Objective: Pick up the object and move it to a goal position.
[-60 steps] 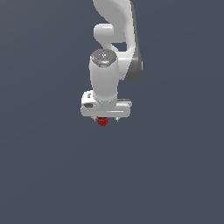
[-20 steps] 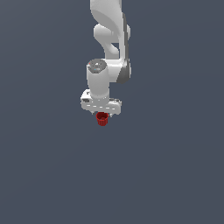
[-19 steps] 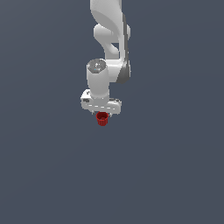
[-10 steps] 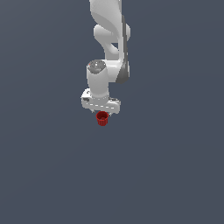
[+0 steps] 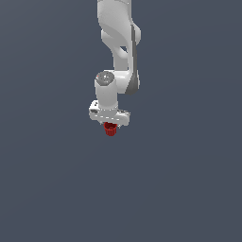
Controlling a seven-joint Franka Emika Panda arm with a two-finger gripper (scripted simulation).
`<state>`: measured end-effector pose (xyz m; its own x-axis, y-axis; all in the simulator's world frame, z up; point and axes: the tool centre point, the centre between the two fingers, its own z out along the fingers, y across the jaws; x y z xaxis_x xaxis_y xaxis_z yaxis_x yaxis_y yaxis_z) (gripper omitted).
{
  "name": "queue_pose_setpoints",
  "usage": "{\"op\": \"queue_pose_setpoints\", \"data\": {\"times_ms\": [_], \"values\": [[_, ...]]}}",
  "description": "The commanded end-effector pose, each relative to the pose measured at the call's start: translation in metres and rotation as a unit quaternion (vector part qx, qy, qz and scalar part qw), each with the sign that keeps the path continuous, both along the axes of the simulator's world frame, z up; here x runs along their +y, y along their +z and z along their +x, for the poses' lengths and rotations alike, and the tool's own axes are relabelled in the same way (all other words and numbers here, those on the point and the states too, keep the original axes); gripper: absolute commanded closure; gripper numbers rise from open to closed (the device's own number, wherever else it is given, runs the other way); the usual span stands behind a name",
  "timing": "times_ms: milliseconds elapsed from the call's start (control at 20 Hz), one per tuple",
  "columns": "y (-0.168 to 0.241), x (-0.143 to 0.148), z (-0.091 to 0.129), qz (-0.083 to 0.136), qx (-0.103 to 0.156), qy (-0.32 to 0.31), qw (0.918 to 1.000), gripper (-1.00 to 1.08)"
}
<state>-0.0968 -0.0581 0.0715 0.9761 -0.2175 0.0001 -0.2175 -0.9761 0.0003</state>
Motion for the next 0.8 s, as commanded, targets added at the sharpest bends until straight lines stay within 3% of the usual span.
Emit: {"op": "queue_pose_setpoints", "data": {"times_ms": [0,350,400,750], "values": [[-0.011,0.0,-0.001,0.0,0.0,0.0,1.0,-0.92],[-0.024,0.0,0.0,0.0,0.0,-0.001,1.0,-0.92],[-0.024,0.0,0.0,0.0,0.0,-0.001,1.0,1.08],[-0.024,0.0,0.0,0.0,0.0,-0.001,1.0,1.08]]}}
